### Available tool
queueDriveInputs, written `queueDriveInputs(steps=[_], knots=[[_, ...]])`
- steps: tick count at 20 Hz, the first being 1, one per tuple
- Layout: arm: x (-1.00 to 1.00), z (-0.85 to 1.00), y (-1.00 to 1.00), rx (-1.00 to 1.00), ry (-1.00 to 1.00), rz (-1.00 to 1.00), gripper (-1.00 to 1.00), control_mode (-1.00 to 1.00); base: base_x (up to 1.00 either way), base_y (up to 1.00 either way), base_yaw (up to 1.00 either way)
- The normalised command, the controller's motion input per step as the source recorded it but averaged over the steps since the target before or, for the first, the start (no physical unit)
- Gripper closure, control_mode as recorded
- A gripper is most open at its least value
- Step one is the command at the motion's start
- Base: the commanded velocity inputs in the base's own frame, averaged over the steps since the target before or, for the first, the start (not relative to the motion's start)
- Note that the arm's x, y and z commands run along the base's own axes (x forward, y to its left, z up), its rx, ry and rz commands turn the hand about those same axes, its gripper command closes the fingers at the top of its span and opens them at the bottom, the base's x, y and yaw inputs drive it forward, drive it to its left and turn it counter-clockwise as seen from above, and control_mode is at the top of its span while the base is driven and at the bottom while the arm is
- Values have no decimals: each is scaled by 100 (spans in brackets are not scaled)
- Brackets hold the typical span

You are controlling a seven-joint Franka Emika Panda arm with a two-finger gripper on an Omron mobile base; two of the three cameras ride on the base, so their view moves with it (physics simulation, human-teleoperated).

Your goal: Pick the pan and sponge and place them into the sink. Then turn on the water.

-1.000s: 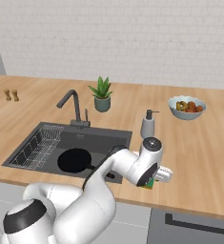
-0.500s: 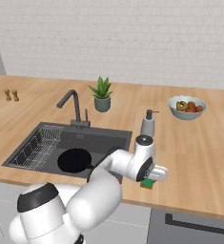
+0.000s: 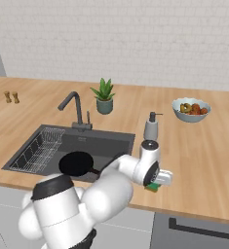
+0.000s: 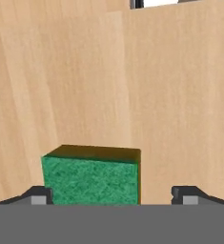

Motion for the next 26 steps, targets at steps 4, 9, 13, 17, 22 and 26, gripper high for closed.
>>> queueDriveInputs(steps=[4,9,13,17,22,26], knots=[[0,-10,-19,0,0,0,-100,-100,0,0,0],[0,-26,-4,0,0,0,-100,-100,0,0,0],[0,-52,0,-1,0,0,-100,-100,0,0,0],[-1,-66,7,-5,4,0,-100,-100,0,0,0],[-15,-55,57,-12,0,0,100,-100,0,0,0],[-18,-57,63,-8,0,0,100,-100,0,0,0]])
